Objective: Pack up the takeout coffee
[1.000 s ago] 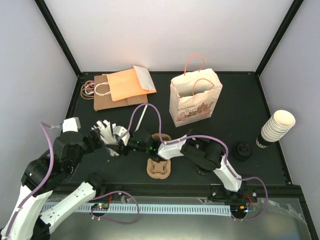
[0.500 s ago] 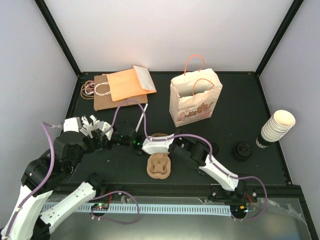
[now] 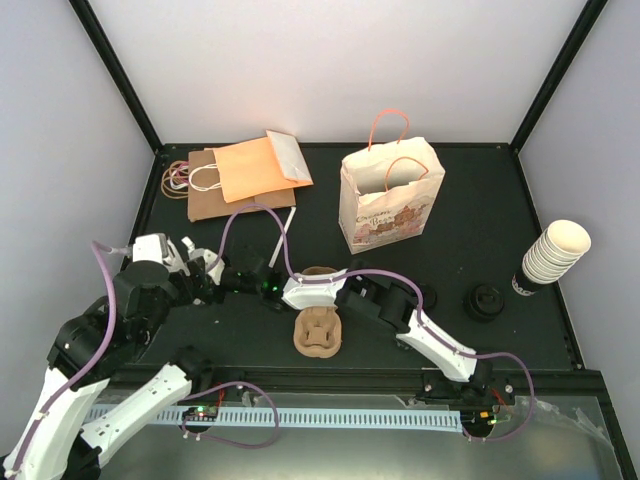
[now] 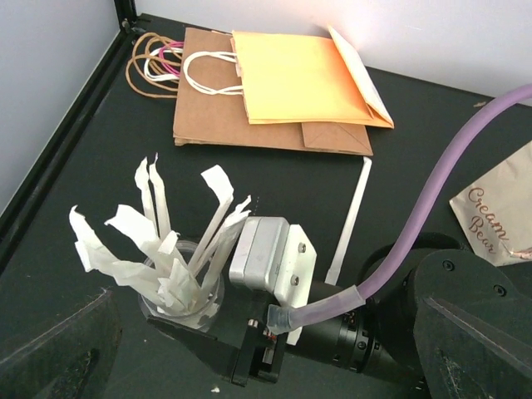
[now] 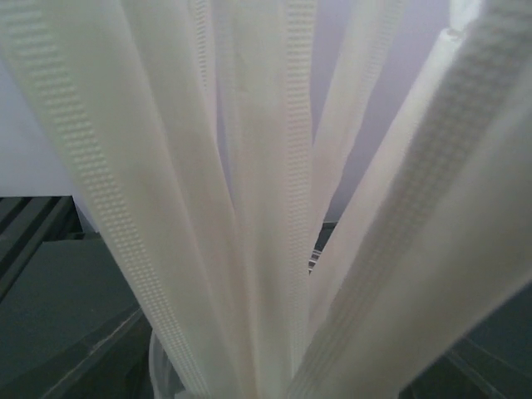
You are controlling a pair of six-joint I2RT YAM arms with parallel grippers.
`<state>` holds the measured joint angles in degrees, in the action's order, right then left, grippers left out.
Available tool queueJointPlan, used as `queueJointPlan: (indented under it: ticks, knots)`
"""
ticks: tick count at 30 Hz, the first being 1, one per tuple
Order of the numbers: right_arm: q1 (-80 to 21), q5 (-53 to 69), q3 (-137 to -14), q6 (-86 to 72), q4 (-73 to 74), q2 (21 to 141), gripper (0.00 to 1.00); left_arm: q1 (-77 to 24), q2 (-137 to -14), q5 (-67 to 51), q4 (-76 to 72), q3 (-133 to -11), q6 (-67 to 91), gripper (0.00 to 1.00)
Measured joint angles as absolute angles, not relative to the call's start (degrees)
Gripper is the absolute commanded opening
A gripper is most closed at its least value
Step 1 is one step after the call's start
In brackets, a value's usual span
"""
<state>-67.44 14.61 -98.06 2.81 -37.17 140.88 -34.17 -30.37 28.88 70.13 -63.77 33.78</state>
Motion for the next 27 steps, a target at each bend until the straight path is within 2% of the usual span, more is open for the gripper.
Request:
queueJointPlan:
  ticks: [2,4,7,18,27]
  knots:
    - [-67.4,14.7,-98.1,3.0,-36.9,140.9,0.81,-34.2,-30.4,28.7,70.0,-63.5,33.6,0.99]
    - [-67.4,14.8,-98.1,3.2,-36.6,140.9,0.92,-34.2,-30.4,28.7,70.0,-63.4,33.6,0.99]
    - [-67.4,15.0,-98.1,3.4,-36.5,140.9,1.00,-34.2,-30.4,28.7,70.0,-63.4,33.6,0.99]
    - [-67.4,14.3,-95.4,5.1,-36.4,139.0,1.00,-34.2,-30.4,28.4,70.0,-63.4,33.4,0.99]
    - [-67.4,10.4,-81.3,7.4,-38.3,124.6,1.00,-34.2,-30.3,27.2,68.6,-63.4,32.2,0.99]
